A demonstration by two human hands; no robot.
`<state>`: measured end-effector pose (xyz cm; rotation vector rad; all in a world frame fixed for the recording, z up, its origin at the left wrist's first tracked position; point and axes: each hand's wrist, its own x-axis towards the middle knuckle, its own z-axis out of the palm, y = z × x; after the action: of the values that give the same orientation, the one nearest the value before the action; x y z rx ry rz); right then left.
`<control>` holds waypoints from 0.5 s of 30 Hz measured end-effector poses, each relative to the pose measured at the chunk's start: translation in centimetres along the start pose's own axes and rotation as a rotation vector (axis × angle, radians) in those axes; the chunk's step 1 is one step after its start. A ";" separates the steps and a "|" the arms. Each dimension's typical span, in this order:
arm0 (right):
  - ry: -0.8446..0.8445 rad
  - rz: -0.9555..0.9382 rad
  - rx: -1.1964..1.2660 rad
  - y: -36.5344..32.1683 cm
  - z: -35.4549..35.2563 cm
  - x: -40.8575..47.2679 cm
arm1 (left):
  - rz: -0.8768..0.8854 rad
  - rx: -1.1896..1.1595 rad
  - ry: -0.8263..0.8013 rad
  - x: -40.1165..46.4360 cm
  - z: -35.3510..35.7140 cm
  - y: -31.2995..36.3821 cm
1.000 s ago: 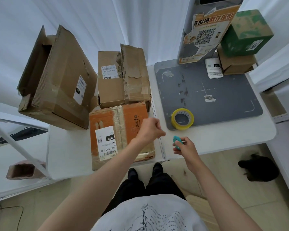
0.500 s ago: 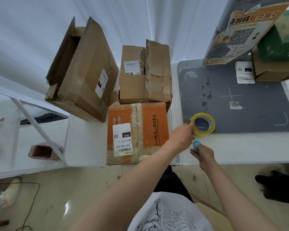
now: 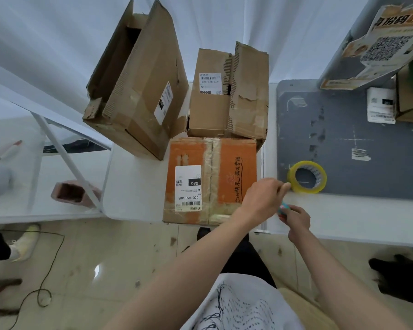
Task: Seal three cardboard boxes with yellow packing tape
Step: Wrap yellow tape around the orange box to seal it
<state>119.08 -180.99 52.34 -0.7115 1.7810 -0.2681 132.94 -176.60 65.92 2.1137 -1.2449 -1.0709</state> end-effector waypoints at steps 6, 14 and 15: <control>0.000 -0.006 -0.041 -0.1 0.6 0.4 | 0.091 0.061 0.246 -2.7 -4.5 -5.6; -0.065 -0.210 -0.073 -2.0 2.3 -6.8 | -0.596 -0.127 0.395 -9.4 -9.5 -17.6; -0.200 -0.217 -0.103 -1.9 2.7 -8.1 | -0.636 -0.240 0.336 -10.0 -9.0 -17.9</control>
<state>123.60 -177.27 58.88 -0.9740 1.5377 -0.2428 146.55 -159.15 62.47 2.4175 -0.2674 -0.9768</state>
